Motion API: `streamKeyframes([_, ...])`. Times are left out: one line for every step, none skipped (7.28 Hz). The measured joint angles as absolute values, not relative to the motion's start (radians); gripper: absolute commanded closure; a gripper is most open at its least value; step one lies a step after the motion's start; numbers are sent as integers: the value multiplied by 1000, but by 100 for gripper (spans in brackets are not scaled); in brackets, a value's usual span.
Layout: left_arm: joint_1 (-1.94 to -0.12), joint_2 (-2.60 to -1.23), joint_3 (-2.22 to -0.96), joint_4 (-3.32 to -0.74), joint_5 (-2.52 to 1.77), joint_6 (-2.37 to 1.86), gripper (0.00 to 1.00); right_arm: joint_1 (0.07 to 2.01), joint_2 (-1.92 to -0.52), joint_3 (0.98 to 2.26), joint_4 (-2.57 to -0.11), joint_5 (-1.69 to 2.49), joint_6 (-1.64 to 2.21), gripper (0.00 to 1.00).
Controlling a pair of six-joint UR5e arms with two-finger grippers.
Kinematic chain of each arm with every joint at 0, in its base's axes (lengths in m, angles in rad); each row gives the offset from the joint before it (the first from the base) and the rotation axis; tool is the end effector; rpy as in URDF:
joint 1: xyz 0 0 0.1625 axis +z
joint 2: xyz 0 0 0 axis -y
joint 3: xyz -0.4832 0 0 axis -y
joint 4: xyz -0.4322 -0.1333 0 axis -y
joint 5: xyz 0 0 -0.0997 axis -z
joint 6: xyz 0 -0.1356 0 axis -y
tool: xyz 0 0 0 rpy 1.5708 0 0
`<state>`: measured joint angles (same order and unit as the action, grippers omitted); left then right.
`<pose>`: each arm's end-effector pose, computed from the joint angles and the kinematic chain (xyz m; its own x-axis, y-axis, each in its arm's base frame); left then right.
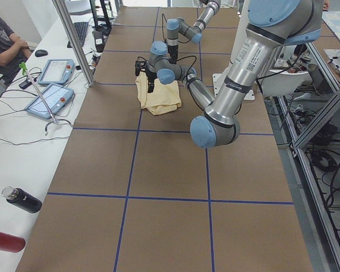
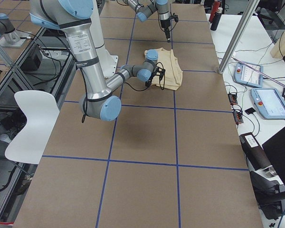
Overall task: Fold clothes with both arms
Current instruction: 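Move the right gripper down to the folded shirt's side edge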
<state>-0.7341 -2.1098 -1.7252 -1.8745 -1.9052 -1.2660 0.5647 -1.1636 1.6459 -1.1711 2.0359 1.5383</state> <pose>0.4915 -0.5631 0.2867 0.5129 -0.0809 -0.8546 0.2875 0.9543 0.0821 -0.5789 -0.4525 0.4058 0.5427 0.3094 0.7809 -0.1683 0.9509 -0.2598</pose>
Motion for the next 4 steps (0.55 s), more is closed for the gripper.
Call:
streamKeyframes([-735, -2110, -1725, -1875, -1905, -1267, 0, 566, -1164, 1650, -1172, 2038, 1538, 100])
streamKeyframes([-735, -2109, -1725, -1875, -1905, -1267, 0, 569, -1164, 1655, -1174, 2042, 1537, 100])
streamKeyframes([-735, -2109, -1724, -1874, -1905, -1267, 0, 572, -1164, 1663, -1182, 2047, 1537, 100])
streamKeyframes([-735, -2109, -1724, -1875, -1905, -1267, 0, 573, -1165, 1670, -1195, 2050, 1537, 100])
